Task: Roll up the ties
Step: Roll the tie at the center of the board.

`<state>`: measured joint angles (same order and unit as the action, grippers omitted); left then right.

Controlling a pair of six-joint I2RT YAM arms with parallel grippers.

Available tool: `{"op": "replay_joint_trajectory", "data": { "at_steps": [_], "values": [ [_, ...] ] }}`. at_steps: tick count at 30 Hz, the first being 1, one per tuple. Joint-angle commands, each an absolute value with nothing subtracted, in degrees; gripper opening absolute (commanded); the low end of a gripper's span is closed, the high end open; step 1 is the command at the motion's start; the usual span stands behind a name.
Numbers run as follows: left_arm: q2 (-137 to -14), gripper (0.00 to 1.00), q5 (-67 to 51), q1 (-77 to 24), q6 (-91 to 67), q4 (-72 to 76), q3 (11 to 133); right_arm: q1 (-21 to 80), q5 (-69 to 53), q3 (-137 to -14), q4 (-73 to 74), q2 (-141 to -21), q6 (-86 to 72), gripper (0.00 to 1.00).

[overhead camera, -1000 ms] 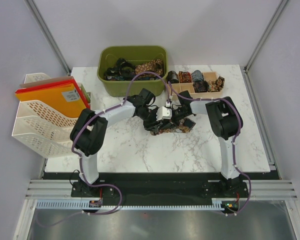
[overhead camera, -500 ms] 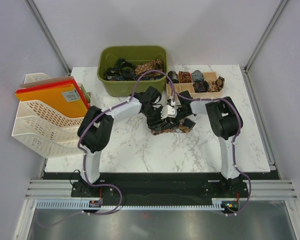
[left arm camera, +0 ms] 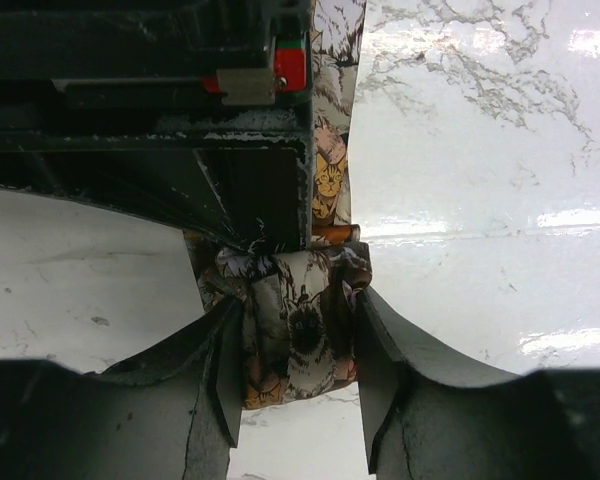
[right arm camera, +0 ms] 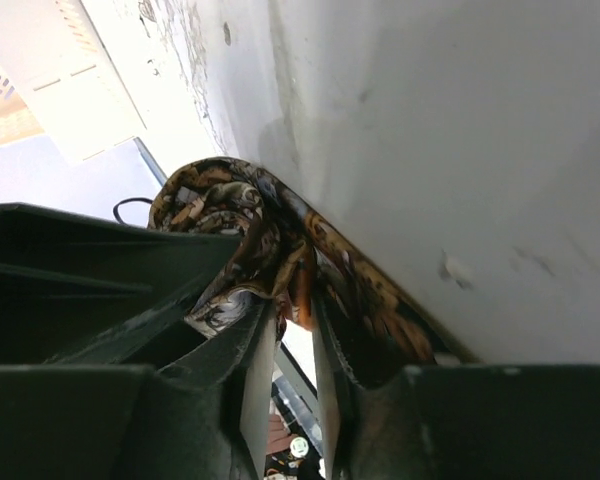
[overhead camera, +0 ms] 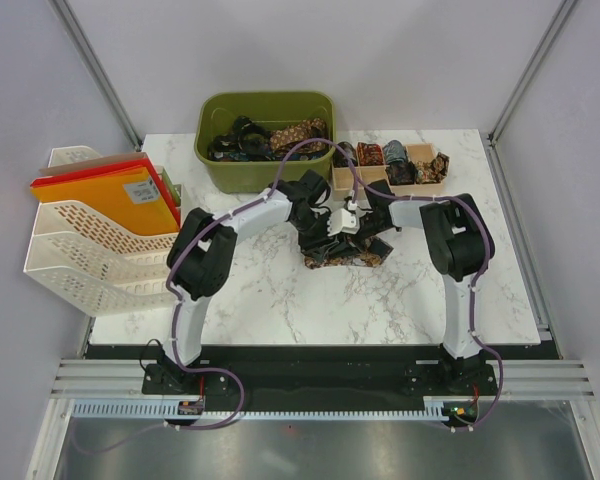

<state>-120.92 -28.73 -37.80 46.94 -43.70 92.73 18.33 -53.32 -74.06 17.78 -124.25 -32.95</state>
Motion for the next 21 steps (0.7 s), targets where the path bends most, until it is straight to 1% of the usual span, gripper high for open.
{"op": "replay_joint_trajectory", "data": {
  "at_steps": [1, 4, 6, 7, 9, 19, 21],
  "values": [
    [-127.8, 0.31, -24.6, -39.5, 49.8, -47.5, 92.2, 17.1, -51.3, -73.0, 19.4, -120.9, -30.4, 0.34],
    [-128.8, 0.3, -24.3, -39.7, 49.9, -48.3, 93.2, 16.3, -51.8, -72.5, 20.9, -120.1, -29.1, 0.37],
    [-129.1, 0.3, -24.2, -39.6, 50.0, -48.8, 93.6, 15.8, -52.3, -72.2, 21.1, -119.5, -28.8, 0.41],
    [-129.3, 0.3, -24.1, -39.8, 50.1, -48.9, 93.7, 15.7, -52.6, -72.2, 21.0, -119.4, -28.9, 0.46],
    [-129.7, 0.3, -24.0, -39.9, 50.4, -49.3, 94.3, 15.8, -52.8, -72.2, 20.8, -118.7, -28.8, 0.5],
    [-130.5, 0.32, -24.0, -39.9, 50.7, -50.4, 95.2, 14.9, -54.8, -71.9, 20.7, -116.7, -27.6, 0.53],
    [-130.6, 0.32, -24.0, -39.9, 51.0, -50.4, 95.3, 14.7, -55.6, -71.7, 20.7, -116.2, -27.2, 0.56]
  ]
}}
